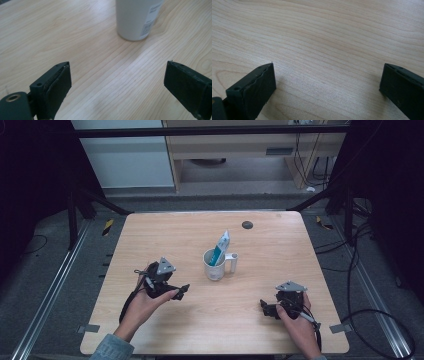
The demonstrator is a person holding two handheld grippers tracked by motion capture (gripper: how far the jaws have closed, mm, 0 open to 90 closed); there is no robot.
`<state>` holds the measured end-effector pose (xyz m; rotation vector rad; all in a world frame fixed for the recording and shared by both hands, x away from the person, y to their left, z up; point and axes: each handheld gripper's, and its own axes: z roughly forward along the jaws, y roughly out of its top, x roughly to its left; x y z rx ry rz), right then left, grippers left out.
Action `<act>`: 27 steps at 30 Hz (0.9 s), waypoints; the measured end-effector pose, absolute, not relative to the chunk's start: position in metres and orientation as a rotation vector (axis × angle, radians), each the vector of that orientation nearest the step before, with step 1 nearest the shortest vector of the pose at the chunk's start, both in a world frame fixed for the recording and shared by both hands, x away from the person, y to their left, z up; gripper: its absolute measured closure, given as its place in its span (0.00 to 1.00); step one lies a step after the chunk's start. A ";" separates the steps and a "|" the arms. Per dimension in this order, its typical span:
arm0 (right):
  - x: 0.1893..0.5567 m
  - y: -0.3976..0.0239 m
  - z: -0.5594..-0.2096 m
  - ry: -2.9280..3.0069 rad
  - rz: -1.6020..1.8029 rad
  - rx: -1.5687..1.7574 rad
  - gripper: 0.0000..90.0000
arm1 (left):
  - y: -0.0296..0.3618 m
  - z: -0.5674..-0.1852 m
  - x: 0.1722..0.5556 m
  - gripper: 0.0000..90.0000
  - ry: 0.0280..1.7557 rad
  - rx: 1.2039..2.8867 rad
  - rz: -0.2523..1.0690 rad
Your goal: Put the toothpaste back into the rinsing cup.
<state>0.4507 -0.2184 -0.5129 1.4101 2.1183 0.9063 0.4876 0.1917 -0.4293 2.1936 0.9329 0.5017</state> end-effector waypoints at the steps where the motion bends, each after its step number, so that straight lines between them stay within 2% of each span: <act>1: 0.451 -0.218 -0.513 2.118 0.906 1.410 0.01 | 0.196 -0.430 0.488 0.08 0.943 2.193 0.509; 27: 0.451 -0.218 -0.513 2.118 0.907 1.410 0.01 | 0.278 -0.470 0.494 0.07 1.192 2.172 0.517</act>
